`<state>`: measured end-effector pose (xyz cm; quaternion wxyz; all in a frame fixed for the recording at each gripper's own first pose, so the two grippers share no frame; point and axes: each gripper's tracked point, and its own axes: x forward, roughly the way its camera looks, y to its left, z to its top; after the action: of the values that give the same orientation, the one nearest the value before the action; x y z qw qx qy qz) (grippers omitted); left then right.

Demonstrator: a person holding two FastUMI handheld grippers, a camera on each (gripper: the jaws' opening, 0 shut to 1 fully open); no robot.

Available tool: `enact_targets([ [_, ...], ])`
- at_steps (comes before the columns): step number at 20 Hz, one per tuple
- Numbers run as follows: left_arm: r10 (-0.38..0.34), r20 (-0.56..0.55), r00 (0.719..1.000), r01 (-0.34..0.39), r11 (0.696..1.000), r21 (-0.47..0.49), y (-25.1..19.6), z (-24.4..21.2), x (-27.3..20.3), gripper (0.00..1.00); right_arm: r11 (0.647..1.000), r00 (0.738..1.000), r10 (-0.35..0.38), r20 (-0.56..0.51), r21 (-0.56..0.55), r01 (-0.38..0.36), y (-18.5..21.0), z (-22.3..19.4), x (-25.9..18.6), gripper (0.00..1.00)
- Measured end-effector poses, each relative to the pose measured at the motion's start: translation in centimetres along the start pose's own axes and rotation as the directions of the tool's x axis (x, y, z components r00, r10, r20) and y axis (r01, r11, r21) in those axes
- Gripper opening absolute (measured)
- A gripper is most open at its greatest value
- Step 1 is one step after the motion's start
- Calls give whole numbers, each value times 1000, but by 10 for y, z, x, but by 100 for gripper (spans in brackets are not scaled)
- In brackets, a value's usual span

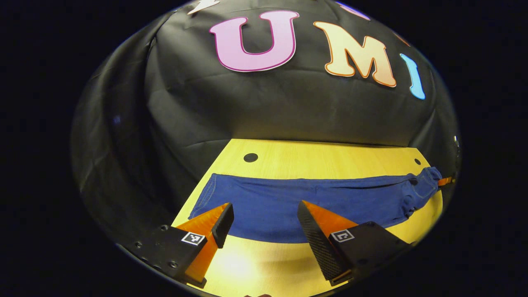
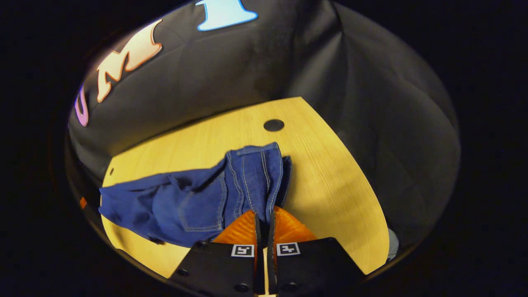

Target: Grasp the waist and the cuffs of the jeans and fold them to make the two legs overlap; first hold the waist and fold one-third of the jeans toward the cuffs, then hold the cuffs and fold the remaining one-third in the same direction to finish folding.

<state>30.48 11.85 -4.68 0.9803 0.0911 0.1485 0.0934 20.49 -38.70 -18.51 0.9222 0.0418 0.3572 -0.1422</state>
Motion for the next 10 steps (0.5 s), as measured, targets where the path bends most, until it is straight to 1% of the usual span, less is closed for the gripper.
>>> enact_targets([
  [1,-8,-4,1000,8,1000,4,0,-1,0,95,1000,1000,11,27,-2,-11,12,7,-9,5],
  [3,-30,-4,1000,30,999,10,-2,0,-4,95,998,995,64,77,-30,-62,46,25,-37,5],
  [4,-47,-8,999,47,999,7,-4,1,-7,95,995,991,89,99,-54,-84,62,33,-58,5],
  [5,-72,-18,997,72,997,6,-5,2,-10,94,991,987,115,114,-79,-106,81,38,-72,2],
  [6,-90,-26,996,90,996,8,-3,-2,-7,94,986,982,142,125,-103,-129,88,41,-85,5],
  [9,-144,-23,989,144,990,8,-7,-4,-7,95,967,963,215,163,-173,-186,118,63,-142,5],
  [10,-176,-19,984,176,984,3,-11,-4,-7,95,959,954,240,178,-194,-205,118,77,-160,5],
])
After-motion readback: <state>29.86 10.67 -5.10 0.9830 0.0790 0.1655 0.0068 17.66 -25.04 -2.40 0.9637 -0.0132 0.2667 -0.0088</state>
